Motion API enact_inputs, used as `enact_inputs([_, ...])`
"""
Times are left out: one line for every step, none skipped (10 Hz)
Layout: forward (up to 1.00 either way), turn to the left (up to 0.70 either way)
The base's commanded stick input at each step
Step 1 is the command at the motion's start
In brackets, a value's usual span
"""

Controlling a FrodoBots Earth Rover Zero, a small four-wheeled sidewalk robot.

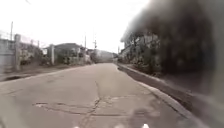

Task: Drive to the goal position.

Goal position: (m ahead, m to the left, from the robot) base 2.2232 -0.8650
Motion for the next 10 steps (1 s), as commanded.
enact_inputs([0.85, 0.03])
enact_inputs([0.85, 0.06])
enact_inputs([0.85, 0.17])
enact_inputs([0.85, 0.02])
enact_inputs([0.85, 0.05])
enact_inputs([0.85, 0.08])
enact_inputs([0.85, 0.12])
enact_inputs([0.85, 0.1])
enact_inputs([0.85, 0.08])
enact_inputs([0.85, 0.04])
